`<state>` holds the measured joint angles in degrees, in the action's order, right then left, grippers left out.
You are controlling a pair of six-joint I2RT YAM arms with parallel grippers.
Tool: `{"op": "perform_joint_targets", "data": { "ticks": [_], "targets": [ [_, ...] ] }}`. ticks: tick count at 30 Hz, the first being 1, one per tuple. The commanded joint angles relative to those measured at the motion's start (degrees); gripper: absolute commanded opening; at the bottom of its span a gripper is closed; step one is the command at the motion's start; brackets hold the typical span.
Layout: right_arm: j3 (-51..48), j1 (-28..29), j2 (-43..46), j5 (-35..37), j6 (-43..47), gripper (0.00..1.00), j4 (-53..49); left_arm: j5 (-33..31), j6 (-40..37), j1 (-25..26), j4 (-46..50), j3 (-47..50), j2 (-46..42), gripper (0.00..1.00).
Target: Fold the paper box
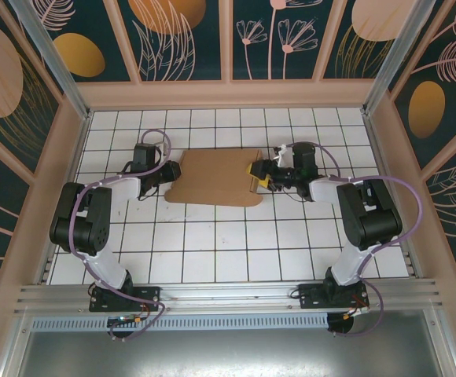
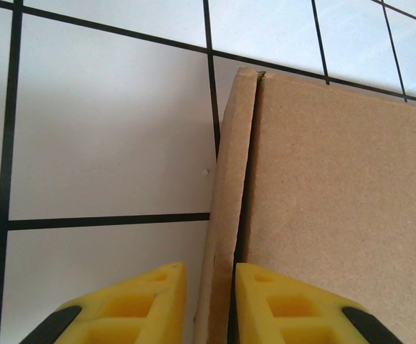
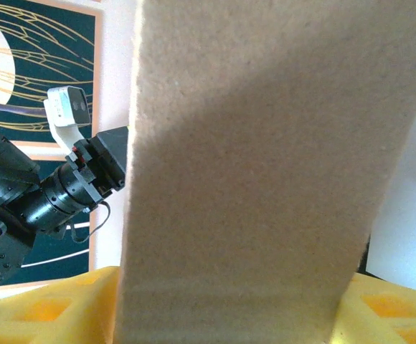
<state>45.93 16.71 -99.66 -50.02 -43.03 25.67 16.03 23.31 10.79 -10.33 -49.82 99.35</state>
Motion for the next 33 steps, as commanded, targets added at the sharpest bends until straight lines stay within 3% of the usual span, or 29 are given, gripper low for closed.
{"op": "perform_joint_targets", "data": {
  "ticks": [1,8,15,20,26,29,33],
  "targets": [
    [-0.93,0.63,-1.01,-0.69,-1.5,0.67,3.52,1.9,0.51,0.9,1.45,1.25,-0.83,0.25],
    [-1.44,0.77,-0.54,-0.19,-1.64,0.56,3.68,1.68,0.34,1.24,1.78,1.4,-0.83,0.27],
    [-1.99,-0.39,2.51,1.65,-0.45,0.53,-0.32,-6.9,-4.2,2.17,3.64,1.65,-11.48,0.44],
    [-1.12,-0.8,2.8,1.94,2.38,0.51,-4.39,-19.38,-22.17,13.9,-1.55,6.73,-22.75,0.47],
    [-1.12,-0.93,2.21,1.14,2.77,0.5,-4.18,-19.89,-44.39,25.11,0.83,10.81,-27.61,0.48],
    [-0.93,-0.91,2.01,0.66,2.85,0.51,-3.71,-25.05,-50.53,28.95,3.41,10.93,-26.41,0.5],
    [-0.98,-0.86,1.92,0.12,2.67,0.51,-3.27,-25.41,-52.32,29.55,2.07,11.74,-25.64,0.53]
  ]
}}
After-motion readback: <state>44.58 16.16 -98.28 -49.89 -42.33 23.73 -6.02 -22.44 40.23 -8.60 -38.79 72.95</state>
